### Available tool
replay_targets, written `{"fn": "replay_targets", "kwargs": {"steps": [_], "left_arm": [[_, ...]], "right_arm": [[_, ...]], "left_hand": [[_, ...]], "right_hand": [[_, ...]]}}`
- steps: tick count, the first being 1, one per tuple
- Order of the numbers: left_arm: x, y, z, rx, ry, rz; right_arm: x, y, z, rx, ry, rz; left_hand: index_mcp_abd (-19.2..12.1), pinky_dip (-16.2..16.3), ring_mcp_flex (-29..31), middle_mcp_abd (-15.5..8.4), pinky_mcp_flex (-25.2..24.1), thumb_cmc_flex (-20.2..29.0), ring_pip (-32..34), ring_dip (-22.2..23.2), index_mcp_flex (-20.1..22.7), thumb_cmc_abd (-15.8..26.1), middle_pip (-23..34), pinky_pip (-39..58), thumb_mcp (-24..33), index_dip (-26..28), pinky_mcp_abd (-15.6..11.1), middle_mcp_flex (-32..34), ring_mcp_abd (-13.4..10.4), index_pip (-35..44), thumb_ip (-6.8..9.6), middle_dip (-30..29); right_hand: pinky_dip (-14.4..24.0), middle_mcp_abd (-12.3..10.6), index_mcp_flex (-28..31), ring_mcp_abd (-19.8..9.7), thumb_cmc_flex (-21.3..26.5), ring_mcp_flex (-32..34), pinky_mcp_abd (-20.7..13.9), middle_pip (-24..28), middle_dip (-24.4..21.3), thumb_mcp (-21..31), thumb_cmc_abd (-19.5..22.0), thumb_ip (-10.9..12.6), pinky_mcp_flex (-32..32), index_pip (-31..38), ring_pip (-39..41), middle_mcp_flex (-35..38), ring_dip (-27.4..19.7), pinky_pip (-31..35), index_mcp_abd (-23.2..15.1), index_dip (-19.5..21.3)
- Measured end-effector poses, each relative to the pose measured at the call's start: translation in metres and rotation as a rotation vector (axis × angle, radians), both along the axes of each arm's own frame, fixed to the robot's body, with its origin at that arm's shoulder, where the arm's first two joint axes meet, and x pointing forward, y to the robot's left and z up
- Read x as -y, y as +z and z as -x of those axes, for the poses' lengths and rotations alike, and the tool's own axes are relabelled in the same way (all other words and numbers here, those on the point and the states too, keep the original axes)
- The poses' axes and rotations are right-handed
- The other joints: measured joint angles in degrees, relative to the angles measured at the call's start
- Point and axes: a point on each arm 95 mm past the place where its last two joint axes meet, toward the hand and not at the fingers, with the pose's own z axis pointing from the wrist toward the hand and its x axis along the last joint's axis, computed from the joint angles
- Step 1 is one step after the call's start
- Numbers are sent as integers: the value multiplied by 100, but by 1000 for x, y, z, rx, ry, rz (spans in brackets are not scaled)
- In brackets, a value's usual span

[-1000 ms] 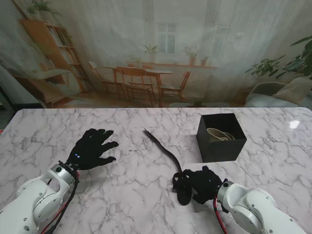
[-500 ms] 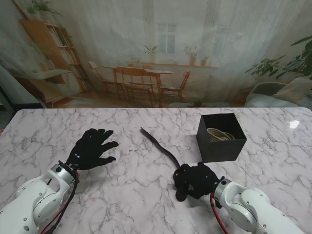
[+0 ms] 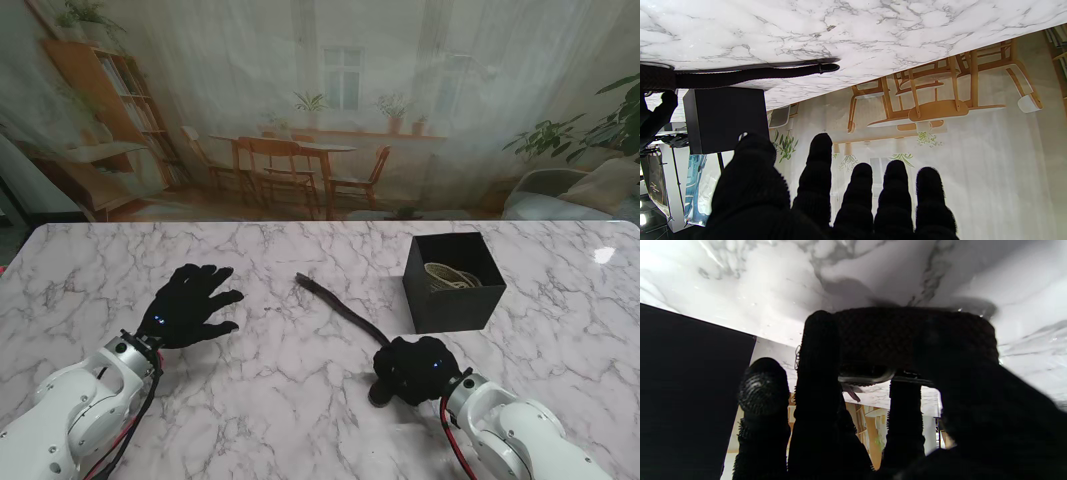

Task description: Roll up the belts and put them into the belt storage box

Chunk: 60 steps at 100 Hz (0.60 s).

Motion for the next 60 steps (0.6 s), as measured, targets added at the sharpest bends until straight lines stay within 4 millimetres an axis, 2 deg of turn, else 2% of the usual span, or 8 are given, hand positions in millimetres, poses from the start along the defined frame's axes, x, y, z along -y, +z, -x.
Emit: {"fn": "replay_targets", "kwargs": {"steps": [8,22,27,32,34,44,48,60], "left_arm": [[0,0,0,0,0,0],[0,0,0,0,0,0],[0,0,0,1,0,0],[0,0,0,1,0,0],[0,0,0,1,1,0],[-1,0,0,1,1,0],[-1,0,0,1,2,0],[-1,0,0,0,2,-1]], "right_arm": [[2,3,1,7,9,1],[0,5,2,-2,30,-16],[-2,5,2,-9,33,-23],[-4,4,1,-13,42,-22],[-6,3,1,-15,46,-19],[-10,0,0,4,76,26],[-10,0,-1,17,83,39],[-8,1,0,30,88,43]], "left_hand": [[0,0,0,0,0,0,0,0,0,0,0,0,0,0,0,0,0,0,0,0],[0,0,0,0,0,0,0,0,0,0,0,0,0,0,0,0,0,0,0,0],[0,0,0,0,0,0,0,0,0,0,0,0,0,0,0,0,0,0,0,0],[0,0,0,0,0,0,0,0,0,0,0,0,0,0,0,0,0,0,0,0],[0,0,0,0,0,0,0,0,0,0,0,0,0,0,0,0,0,0,0,0],[0,0,0,0,0,0,0,0,0,0,0,0,0,0,0,0,0,0,0,0],[0,0,0,0,0,0,0,0,0,0,0,0,0,0,0,0,0,0,0,0],[0,0,0,0,0,0,0,0,0,0,0,0,0,0,0,0,0,0,0,0]], "right_hand": [[58,-72,146,0,-75,0,-20,82,209,-161,8,-6,-77,-201,174,547,107,57,-13,163],[129,-91,505,31,-310,85,-24,560,750,-502,127,-84,-141,-638,669,1777,314,118,-57,85],[133,-169,663,82,-588,181,-26,812,1043,-526,142,-110,-141,-816,711,2044,315,120,-57,9],[136,-203,802,85,-750,247,-26,929,1194,-526,183,-110,-142,-1016,711,2121,315,122,-53,9],[143,-217,906,87,-919,263,-27,999,1395,-526,186,23,-145,-1244,708,2176,315,123,-45,119],[185,-394,933,90,-1225,177,-54,1215,1480,-759,361,317,-301,-1580,657,2181,318,123,4,472],[188,-547,933,92,-1295,-27,-57,1218,1489,-933,430,370,-428,-1726,653,2126,374,118,4,545],[257,-656,891,94,-1350,-761,-225,1219,1509,-1402,716,512,-791,-2058,524,1545,517,27,4,609]]}}
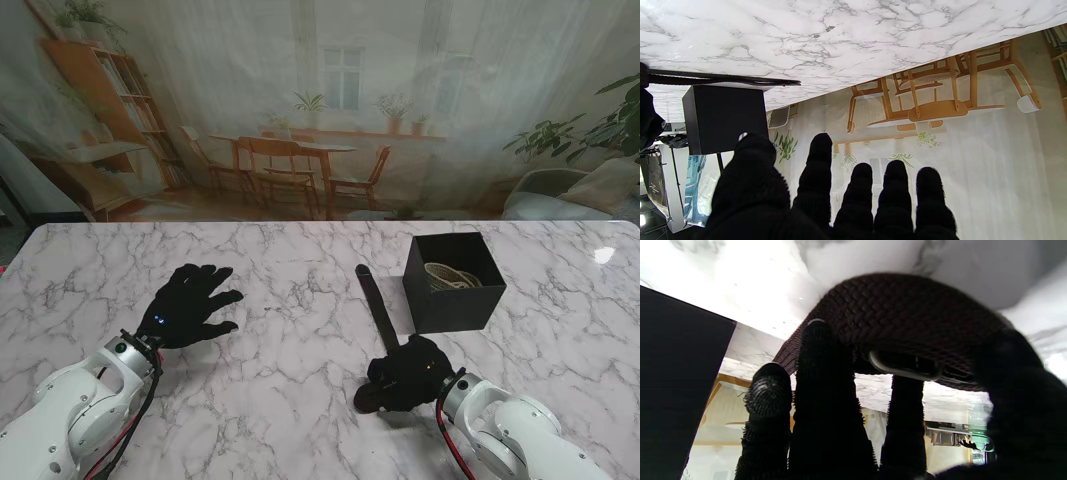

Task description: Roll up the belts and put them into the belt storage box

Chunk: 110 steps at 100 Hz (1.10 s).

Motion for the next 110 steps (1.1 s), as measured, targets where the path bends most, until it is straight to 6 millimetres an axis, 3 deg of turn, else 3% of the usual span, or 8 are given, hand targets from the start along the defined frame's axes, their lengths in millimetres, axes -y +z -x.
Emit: {"fn": "replay_targets", "kwargs": {"steps": [14,27,46,62,68,89,99,110], "left_arm": [[0,0,0,0,0,0],[0,0,0,2,0,1],[0,0,0,2,1,1],[0,0,0,1,1,1],[0,0,0,1,1,1],[0,0,0,0,0,1],[0,0,0,0,0,0],[0,0,0,-1,0,0]], "right_arm": [[3,4,7,39,25,61],[4,6,11,72,45,56],[5,8,12,138,73,109],[8,8,11,132,69,133],[9,7,11,113,60,155],[13,6,12,83,43,185],[14,6,13,66,43,191],[13,5,13,54,40,185]], "left_hand": [[0,0,0,0,0,0,0,0,0,0,0,0,0,0,0,0,0,0,0,0],[0,0,0,0,0,0,0,0,0,0,0,0,0,0,0,0,0,0,0,0],[0,0,0,0,0,0,0,0,0,0,0,-1,0,0,0,0,0,0,0,0],[0,0,0,0,0,0,0,0,0,0,0,-1,0,0,1,0,0,0,0,0],[0,0,0,0,0,0,0,0,0,0,0,-2,0,0,1,0,0,0,0,0],[0,0,0,0,0,0,0,0,0,0,0,-64,0,0,1,0,0,0,0,0],[0,0,0,0,0,0,0,1,0,0,0,-64,0,0,1,0,0,0,0,0],[0,0,0,0,0,0,0,1,0,0,0,-64,0,0,1,0,0,0,0,0]], "right_hand": [[221,-90,-77,-6,-276,-1228,-265,-80,113,-566,132,160,-596,-250,4,-1172,214,-162,0,124],[449,-329,-80,-41,-660,-1906,-395,-78,296,-429,126,167,-979,-264,34,-2042,277,-262,172,207],[591,-151,-596,-31,-928,-2568,-480,-171,280,-256,166,167,-1400,-436,-4,-3033,268,-424,368,276],[631,-83,-1368,209,-990,-2987,-160,-733,-402,-125,168,167,-2053,-1181,-1160,-3359,-593,-1304,662,-35],[332,-82,-1434,346,-1123,-3183,145,-994,-769,-121,170,167,-2369,-1438,-1980,-3517,-1131,-2017,865,-181],[-263,-82,-1055,469,-1090,-3157,466,-1167,-1178,-125,2,167,-2494,-962,-2788,-3532,-1765,-2616,950,157],[-346,-118,-957,471,-388,-2723,518,-1118,-1225,-275,-116,181,-2201,-721,-2789,-3318,-1804,-2612,973,597],[-415,-694,-951,341,371,-2130,520,-725,-938,-540,-294,286,-1907,-596,-2778,-1935,-1795,-2535,1031,920]]}}
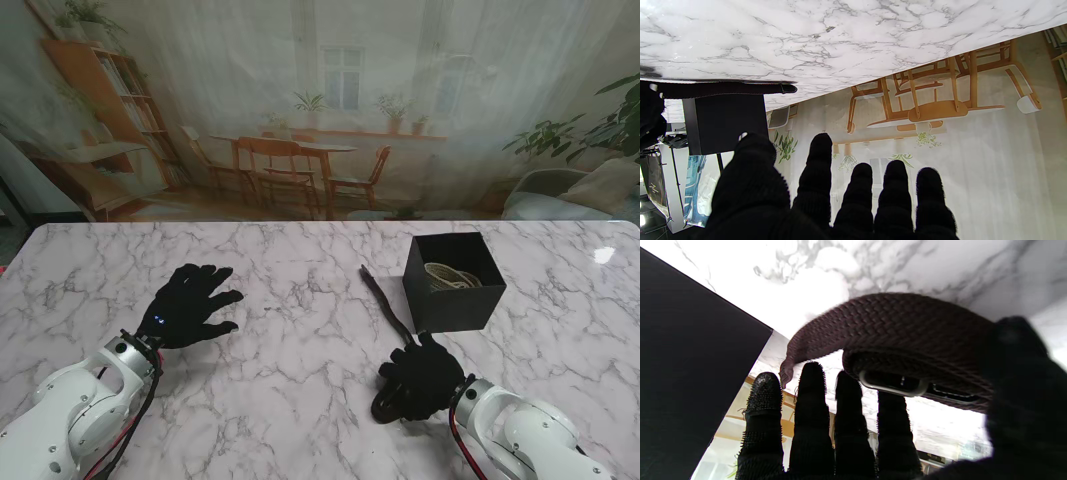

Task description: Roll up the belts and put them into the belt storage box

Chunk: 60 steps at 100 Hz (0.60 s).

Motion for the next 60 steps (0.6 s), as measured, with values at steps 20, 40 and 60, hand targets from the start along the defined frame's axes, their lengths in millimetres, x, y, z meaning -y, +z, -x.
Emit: {"fn": "replay_targets", "kwargs": {"steps": [20,40,60], "left_arm": [[0,0,0,0,0,0],[0,0,0,0,0,-1],[0,0,0,0,0,-1]], "right_arm": [[-2,-5,-2,-13,-5,-17],[1,-12,-5,-1,-29,-87],[0,-15,-6,4,-32,-121]], "left_hand": [[0,0,0,0,0,0,0,0,0,0,0,-1,0,0,0,0,0,0,0,0],[0,0,0,0,0,0,0,0,0,0,0,-1,0,0,0,0,0,0,0,0],[0,1,0,0,0,0,0,0,0,0,0,-2,0,0,0,0,0,0,0,0]], "right_hand": [[-101,-121,103,-304,68,764,-19,717,1150,1564,-184,-85,337,95,42,1269,292,120,-14,-82],[-629,-168,726,86,69,963,444,2538,1757,1855,-184,-654,317,550,79,1700,213,-38,-92,-385],[-1227,-171,830,152,147,678,797,2297,1281,1794,-247,-895,-1,1562,-27,1511,-86,-205,-564,-1512]]}}
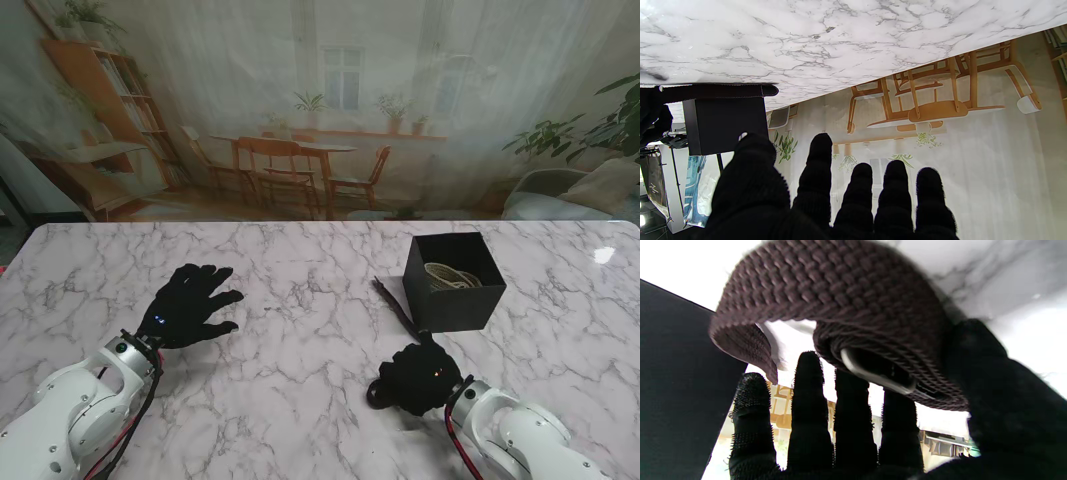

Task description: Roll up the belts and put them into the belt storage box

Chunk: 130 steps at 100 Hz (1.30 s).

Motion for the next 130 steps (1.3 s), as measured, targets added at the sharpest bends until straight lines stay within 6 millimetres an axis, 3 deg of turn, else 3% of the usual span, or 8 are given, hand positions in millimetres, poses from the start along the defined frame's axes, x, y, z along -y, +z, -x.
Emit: {"fn": "replay_targets", "kwargs": {"steps": [5,17,41,62,74,93,115,130], "left_arm": [[0,0,0,0,0,0],[0,0,0,0,0,0],[0,0,0,1,0,-1],[0,0,0,1,1,0],[0,0,0,0,1,-1],[0,0,0,-2,0,-1],[0,0,-1,-3,-1,-1],[0,0,-1,-2,-1,-1]], "right_arm": [[0,0,0,15,12,2],[1,0,0,30,45,22],[7,12,6,47,66,82],[12,12,10,50,22,110],[14,9,9,50,-2,116],[12,-2,7,45,-14,17],[5,-5,4,28,-1,-27],[-1,-5,2,-12,0,-91]], "left_hand": [[0,0,0,0,0,0,0,0,0,0,0,-1,0,0,0,0,0,0,0,0],[0,0,0,0,0,0,0,0,0,0,0,-1,0,0,0,0,0,0,0,0],[0,0,0,0,0,0,0,0,0,0,0,-1,0,0,1,0,0,0,0,0],[0,0,0,0,0,0,0,0,0,0,0,-2,0,0,1,0,0,0,0,0],[0,0,0,0,0,0,0,0,0,0,0,-3,0,0,1,0,0,0,0,0],[0,0,0,0,0,0,0,0,0,0,0,-4,0,0,1,0,0,0,0,0],[0,0,0,0,0,0,0,0,0,0,0,-12,0,0,1,0,0,0,0,0],[0,1,0,0,0,0,0,1,0,0,0,-66,0,0,2,0,0,0,0,0]], "right_hand": [[39,-31,68,-64,-26,-92,-11,-721,-299,-49,1,2,-23,-86,0,-128,6,0,-26,66],[463,-87,103,-168,-452,-338,-328,-1996,-644,-425,250,593,-76,-951,11,-622,111,102,-31,747],[658,343,-692,-154,-870,-828,-508,-2673,-1033,-1761,714,764,-232,-1818,-123,-1651,140,172,282,655],[673,574,-740,-92,-1408,-1161,-524,-2743,-1213,-1494,719,785,-374,-2036,-134,-2211,54,150,621,501],[718,610,-260,-88,-1215,-1153,-524,-2743,-1270,-1520,640,785,-376,-1424,-134,-2179,24,122,433,1039],[721,-386,521,-460,-194,133,-520,-1928,-675,-2249,534,901,0,-712,-12,524,200,165,87,1596],[735,-447,577,-849,-477,1337,-595,-1398,-250,-573,406,490,665,-751,577,1801,784,515,348,425],[860,-397,-978,-806,-449,2144,-730,-1123,-243,-424,427,490,1337,-1209,1277,2505,1182,991,302,-377]]}}
